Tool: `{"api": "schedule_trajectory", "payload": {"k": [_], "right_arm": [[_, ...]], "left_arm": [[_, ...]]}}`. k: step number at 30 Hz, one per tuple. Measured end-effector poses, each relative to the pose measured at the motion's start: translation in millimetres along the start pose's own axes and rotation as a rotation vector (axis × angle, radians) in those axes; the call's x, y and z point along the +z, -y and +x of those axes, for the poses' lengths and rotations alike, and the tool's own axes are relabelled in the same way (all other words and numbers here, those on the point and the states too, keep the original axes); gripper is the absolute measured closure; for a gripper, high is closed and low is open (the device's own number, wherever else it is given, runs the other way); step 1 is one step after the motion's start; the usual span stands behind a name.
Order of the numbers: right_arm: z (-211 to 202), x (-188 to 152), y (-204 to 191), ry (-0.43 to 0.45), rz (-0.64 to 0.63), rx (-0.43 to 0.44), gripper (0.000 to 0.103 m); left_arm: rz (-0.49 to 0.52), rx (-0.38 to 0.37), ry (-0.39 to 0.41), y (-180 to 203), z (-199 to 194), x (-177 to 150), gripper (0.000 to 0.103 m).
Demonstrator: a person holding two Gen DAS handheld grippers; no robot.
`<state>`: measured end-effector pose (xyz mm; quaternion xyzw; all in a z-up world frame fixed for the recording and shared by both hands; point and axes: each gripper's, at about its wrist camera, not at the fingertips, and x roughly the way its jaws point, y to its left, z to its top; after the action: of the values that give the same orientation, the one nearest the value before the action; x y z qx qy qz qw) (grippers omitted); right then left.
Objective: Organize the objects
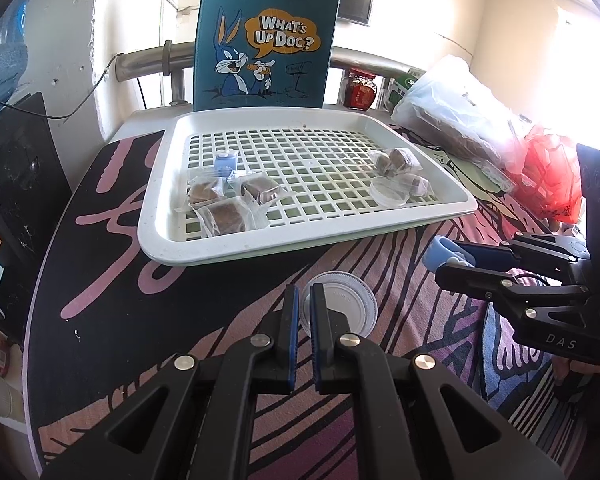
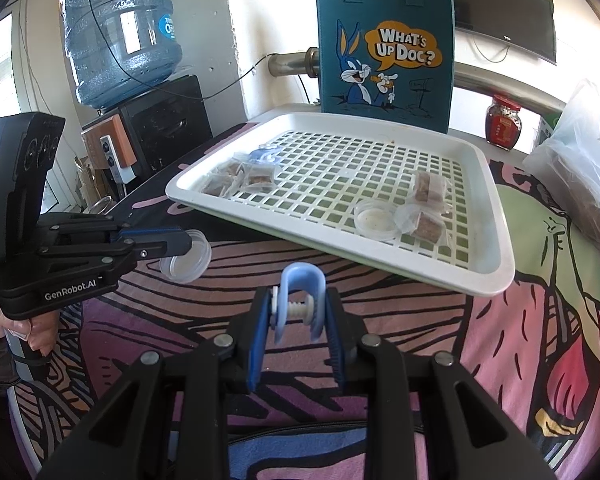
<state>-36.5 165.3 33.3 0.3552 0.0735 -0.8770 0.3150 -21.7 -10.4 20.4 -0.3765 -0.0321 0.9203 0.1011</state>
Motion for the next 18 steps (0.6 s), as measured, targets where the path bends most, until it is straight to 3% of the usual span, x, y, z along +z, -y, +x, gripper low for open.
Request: {"api": "schedule_trajectory", "payload": {"k": [18], "right_arm": [[0.1,-1.1,1.8,-0.004,0.008,0.008,0.077]], "left_arm": [[-0.011,-0.004,-0.005,-2.2,-0.2,0.4,0.099]]}}
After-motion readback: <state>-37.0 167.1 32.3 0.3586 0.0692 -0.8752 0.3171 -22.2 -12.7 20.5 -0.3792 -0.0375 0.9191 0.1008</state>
